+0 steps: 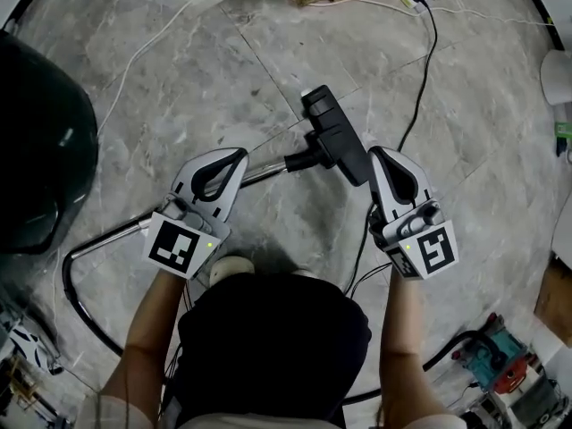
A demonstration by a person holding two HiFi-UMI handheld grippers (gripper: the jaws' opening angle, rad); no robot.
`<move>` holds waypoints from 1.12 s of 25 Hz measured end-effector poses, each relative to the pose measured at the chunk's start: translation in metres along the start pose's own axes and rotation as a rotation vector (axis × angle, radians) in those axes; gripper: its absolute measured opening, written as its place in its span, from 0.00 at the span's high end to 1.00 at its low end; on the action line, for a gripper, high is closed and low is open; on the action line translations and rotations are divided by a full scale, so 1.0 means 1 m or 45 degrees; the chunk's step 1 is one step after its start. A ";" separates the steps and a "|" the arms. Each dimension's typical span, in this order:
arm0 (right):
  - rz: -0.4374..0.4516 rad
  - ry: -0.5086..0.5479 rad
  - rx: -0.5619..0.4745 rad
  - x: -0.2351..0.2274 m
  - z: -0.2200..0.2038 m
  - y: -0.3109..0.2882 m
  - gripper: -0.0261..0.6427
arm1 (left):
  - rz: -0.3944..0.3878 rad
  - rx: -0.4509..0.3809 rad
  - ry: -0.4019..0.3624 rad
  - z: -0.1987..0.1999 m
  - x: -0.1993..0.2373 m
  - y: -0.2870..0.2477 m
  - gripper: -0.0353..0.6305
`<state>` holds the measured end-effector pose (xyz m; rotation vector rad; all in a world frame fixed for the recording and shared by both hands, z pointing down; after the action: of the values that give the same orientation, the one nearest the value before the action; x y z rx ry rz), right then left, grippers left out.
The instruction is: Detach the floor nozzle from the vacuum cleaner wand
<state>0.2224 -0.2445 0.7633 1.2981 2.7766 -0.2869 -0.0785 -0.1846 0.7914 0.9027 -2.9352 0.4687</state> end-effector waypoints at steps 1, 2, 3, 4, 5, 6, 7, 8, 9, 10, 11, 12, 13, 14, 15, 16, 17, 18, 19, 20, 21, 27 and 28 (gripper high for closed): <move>0.008 0.011 0.001 -0.001 -0.007 -0.001 0.94 | -0.009 -0.001 -0.001 -0.007 0.000 -0.002 0.93; 0.017 0.012 0.001 -0.001 -0.014 -0.001 0.94 | -0.018 -0.002 -0.001 -0.012 0.000 -0.004 0.93; 0.026 0.007 -0.002 -0.002 -0.020 -0.002 0.94 | -0.026 -0.001 -0.002 -0.017 -0.001 -0.005 0.93; 0.035 0.008 -0.004 -0.002 -0.026 -0.003 0.94 | -0.035 0.002 -0.005 -0.022 -0.002 -0.006 0.93; 0.045 0.021 0.000 -0.003 -0.032 -0.002 0.94 | -0.046 0.008 -0.011 -0.026 -0.003 -0.006 0.93; 0.054 0.037 0.008 -0.004 -0.039 -0.002 0.94 | -0.059 0.014 -0.016 -0.031 -0.003 -0.006 0.93; 0.063 0.049 0.018 -0.004 -0.045 -0.002 0.94 | -0.071 0.021 -0.017 -0.035 -0.004 -0.006 0.93; 0.074 0.056 0.029 -0.004 -0.051 -0.002 0.94 | -0.081 0.029 -0.015 -0.039 -0.004 -0.006 0.93; 0.087 0.060 0.043 -0.003 -0.055 -0.003 0.94 | -0.092 0.042 -0.011 -0.043 -0.004 -0.006 0.93; 0.103 0.062 0.063 -0.001 -0.060 -0.004 0.94 | -0.111 0.064 -0.011 -0.047 -0.004 -0.007 0.93; 0.122 0.069 0.089 0.000 -0.063 -0.006 0.94 | -0.140 0.099 -0.020 -0.050 -0.004 -0.007 0.93; 0.143 0.084 0.120 0.002 -0.066 -0.007 0.94 | -0.180 0.148 -0.041 -0.053 -0.005 -0.009 0.93; 0.166 0.114 0.155 0.004 -0.069 -0.008 0.94 | -0.227 0.207 -0.076 -0.055 -0.005 -0.010 0.93; 0.192 0.162 0.198 0.006 -0.071 -0.010 0.94 | -0.269 0.269 -0.116 -0.058 -0.006 -0.012 0.93; 0.220 0.231 0.254 0.009 -0.073 -0.013 0.93 | -0.304 0.331 -0.157 -0.061 -0.007 -0.014 0.92; 0.248 0.316 0.323 0.012 -0.075 -0.017 0.93 | -0.333 0.394 -0.200 -0.065 -0.008 -0.016 0.89; 0.276 0.410 0.400 0.016 -0.078 -0.021 0.93 | -0.360 0.459 -0.241 -0.070 -0.009 -0.018 0.81; 0.306 0.507 0.474 0.021 -0.081 -0.026 0.92 | -0.386 0.521 -0.276 -0.075 -0.011 -0.019 0.72; 0.346 0.604 0.542 0.027 -0.085 -0.032 0.88 | -0.409 0.574 -0.304 -0.081 -0.012 -0.021 0.67; 0.394 0.703 0.607 0.032 -0.089 -0.038 0.81 | -0.425 0.616 -0.325 -0.086 -0.012 -0.022 0.66; 0.446 0.800 0.670 0.038 -0.094 -0.044 0.71 | -0.436 0.650 -0.339 -0.090 -0.012 -0.023 0.65; 0.681 1.276 0.960 0.066 -0.124 -0.070 0.66 | -0.467 0.885 -0.386 -0.114 -0.014 -0.035 0.62; 0.699 1.354 0.999 0.069 -0.129 -0.074 0.66 | -0.440 0.915 -0.422 -0.117 -0.014 -0.036 0.62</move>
<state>0.1239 -0.2142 0.8914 3.0776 2.8440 -0.9257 -0.0533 -0.1712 0.9116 1.6524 -2.7736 1.5202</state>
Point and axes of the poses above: the fingertips, and each gripper's own axes: y backward along the fingers, x to its left, z out of its top, the point moved 10 cm from there along y, backward along the fingers, and after that the axes turned 2 degrees about -x, right-handed, at the moved point
